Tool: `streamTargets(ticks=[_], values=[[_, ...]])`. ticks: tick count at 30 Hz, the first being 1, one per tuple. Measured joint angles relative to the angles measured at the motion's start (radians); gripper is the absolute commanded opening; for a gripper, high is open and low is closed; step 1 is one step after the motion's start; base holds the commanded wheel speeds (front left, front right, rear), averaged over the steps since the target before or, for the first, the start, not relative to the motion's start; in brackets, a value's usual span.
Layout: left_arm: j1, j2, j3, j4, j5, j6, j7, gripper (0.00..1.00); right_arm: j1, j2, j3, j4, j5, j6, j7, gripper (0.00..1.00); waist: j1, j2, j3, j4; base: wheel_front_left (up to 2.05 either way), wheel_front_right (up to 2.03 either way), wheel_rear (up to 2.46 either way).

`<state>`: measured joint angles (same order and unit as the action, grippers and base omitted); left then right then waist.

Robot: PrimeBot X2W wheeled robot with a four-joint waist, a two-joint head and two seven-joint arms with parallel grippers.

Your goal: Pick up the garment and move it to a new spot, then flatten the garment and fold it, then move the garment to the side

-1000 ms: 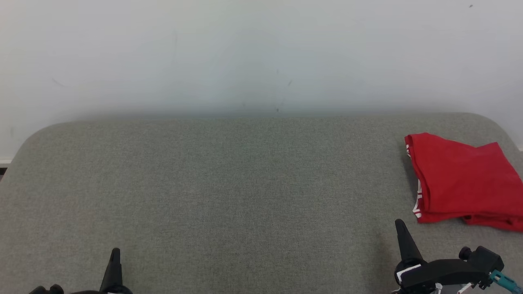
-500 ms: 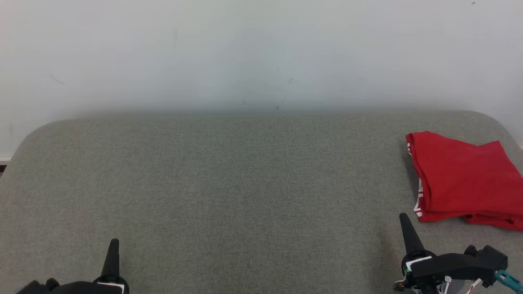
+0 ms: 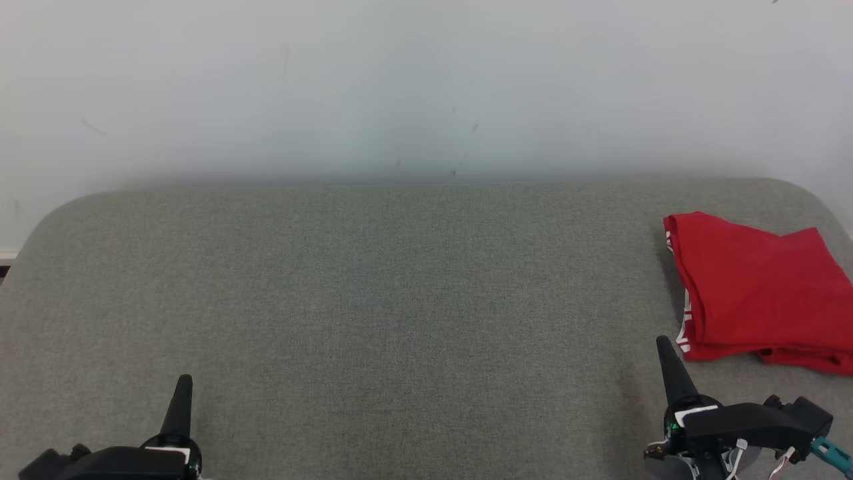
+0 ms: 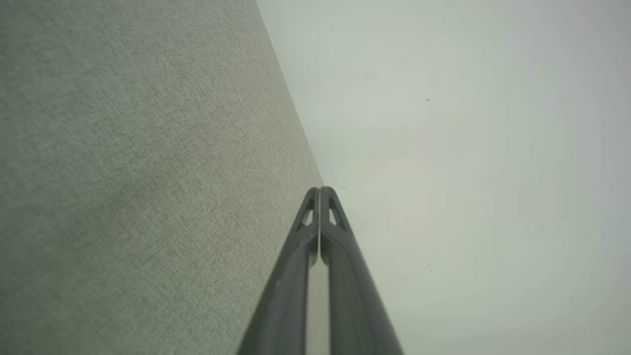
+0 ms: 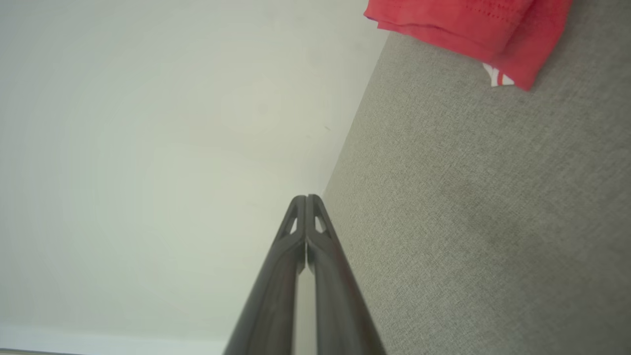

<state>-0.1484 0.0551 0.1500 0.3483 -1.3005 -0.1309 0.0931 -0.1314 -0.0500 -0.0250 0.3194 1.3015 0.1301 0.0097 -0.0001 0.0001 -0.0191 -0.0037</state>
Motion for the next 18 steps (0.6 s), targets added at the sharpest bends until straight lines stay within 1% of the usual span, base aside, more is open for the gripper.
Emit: streamTargets(ticks=[18], values=[[-0.039,-0.002,0.022,0.009,-0.133,0.000,0.049,0.00,-0.032,0.000,-0.015,0.003,0.149,0.000,0.016,0.00,0.0001,0.0000,0.010,0.002,0.00,0.00,0.00]])
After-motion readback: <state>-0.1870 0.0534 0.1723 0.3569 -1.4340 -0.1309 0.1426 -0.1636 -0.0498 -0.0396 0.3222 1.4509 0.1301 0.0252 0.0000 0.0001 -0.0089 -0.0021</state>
